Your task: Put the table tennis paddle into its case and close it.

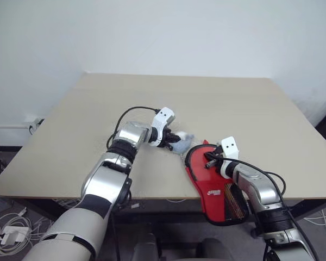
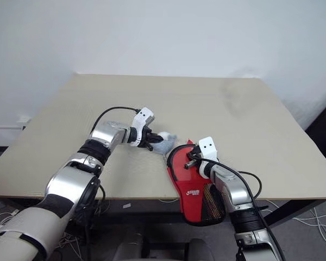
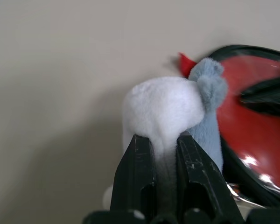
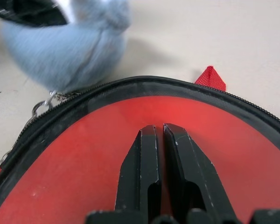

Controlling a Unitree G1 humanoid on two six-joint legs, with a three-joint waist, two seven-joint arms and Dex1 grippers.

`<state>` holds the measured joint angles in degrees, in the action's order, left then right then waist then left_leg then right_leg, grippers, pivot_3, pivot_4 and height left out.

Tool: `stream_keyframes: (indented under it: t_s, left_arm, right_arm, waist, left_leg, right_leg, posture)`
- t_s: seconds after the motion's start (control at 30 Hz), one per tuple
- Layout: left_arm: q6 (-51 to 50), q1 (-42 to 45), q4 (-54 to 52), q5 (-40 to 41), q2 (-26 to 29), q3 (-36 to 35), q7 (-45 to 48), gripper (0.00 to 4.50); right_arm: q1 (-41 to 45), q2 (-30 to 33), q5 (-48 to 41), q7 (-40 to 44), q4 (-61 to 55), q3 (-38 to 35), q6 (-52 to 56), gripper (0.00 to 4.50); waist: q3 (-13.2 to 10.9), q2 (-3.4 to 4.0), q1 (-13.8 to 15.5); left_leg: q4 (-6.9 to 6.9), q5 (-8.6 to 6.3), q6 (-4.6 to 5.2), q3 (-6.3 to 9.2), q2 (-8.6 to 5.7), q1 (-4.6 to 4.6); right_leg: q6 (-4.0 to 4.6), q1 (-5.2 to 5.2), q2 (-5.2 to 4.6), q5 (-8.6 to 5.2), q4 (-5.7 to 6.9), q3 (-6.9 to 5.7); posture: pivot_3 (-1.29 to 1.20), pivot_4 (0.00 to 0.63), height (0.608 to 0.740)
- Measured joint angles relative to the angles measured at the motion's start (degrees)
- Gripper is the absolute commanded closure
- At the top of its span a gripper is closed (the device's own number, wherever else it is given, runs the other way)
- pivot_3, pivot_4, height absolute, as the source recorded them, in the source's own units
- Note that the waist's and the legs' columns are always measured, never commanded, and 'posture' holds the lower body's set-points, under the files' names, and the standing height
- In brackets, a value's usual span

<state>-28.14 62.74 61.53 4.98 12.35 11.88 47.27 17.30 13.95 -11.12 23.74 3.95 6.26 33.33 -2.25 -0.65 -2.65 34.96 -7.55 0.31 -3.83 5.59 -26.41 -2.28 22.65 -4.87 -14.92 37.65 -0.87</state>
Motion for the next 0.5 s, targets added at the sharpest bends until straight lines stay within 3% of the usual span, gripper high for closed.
stream_keyframes:
  t_s: [0.5]
  left_arm:
    - [11.5, 8.7, 13.1, -4.3, -7.1, -5.9, -14.1, 4.33]
  right_arm:
    - [-0.1, 1.2, 2.1, 0.1, -1.3, 2.0, 1.8, 4.23]
  waist:
    - [0.0, -0.05, 0.0]
  left_leg:
    - [0.01, 0.00, 0.00, 0.02, -0.01, 0.00]
  right_leg:
    - [-0.02, -0.04, -0.01, -0.01, -0.02, -0.03]
  posture:
    - [0.00, 0.000, 0.740]
